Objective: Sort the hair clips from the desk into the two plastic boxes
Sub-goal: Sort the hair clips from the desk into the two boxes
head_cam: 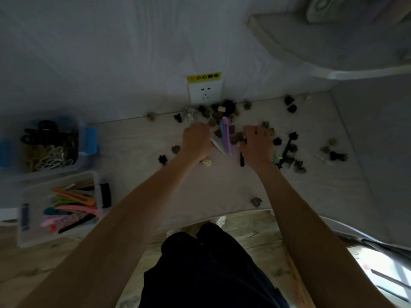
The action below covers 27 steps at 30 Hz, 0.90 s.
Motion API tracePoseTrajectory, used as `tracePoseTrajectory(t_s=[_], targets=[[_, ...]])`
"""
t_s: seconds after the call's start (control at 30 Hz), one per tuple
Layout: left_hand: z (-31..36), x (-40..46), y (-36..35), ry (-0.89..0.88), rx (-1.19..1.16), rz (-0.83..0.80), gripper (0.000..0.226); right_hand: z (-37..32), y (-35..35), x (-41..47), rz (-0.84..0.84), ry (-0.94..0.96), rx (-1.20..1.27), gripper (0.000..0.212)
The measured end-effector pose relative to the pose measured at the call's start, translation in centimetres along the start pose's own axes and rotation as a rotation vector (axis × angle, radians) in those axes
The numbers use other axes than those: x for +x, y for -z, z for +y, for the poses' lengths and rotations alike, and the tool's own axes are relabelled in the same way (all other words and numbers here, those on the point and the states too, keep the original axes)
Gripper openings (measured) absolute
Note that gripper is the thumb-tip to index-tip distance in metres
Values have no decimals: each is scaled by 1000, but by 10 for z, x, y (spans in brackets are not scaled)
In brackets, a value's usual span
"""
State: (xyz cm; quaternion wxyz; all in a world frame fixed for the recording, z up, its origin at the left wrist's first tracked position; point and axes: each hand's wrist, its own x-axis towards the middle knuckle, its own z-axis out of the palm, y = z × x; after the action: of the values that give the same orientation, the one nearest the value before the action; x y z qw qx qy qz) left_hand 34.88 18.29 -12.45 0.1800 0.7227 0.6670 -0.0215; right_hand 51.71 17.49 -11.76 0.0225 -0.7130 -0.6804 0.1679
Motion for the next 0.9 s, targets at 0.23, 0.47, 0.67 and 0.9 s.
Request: tracePoseTrajectory(t_s=[0.23,0.47,0.67,0.9], targets=[[-23,-1,1,60,-86,-14,27,39,-3,6,-47,79,71,26],[-47,-11,-3,28,-120,44,21,36,1,12,135,90,22,17],[-13,-7,1,-375,-190,110,18,29,-9,25,50,60,-34,24],[6,-1,-5,-338,-17,-20,27,22,6,-4,97,35,169,18]])
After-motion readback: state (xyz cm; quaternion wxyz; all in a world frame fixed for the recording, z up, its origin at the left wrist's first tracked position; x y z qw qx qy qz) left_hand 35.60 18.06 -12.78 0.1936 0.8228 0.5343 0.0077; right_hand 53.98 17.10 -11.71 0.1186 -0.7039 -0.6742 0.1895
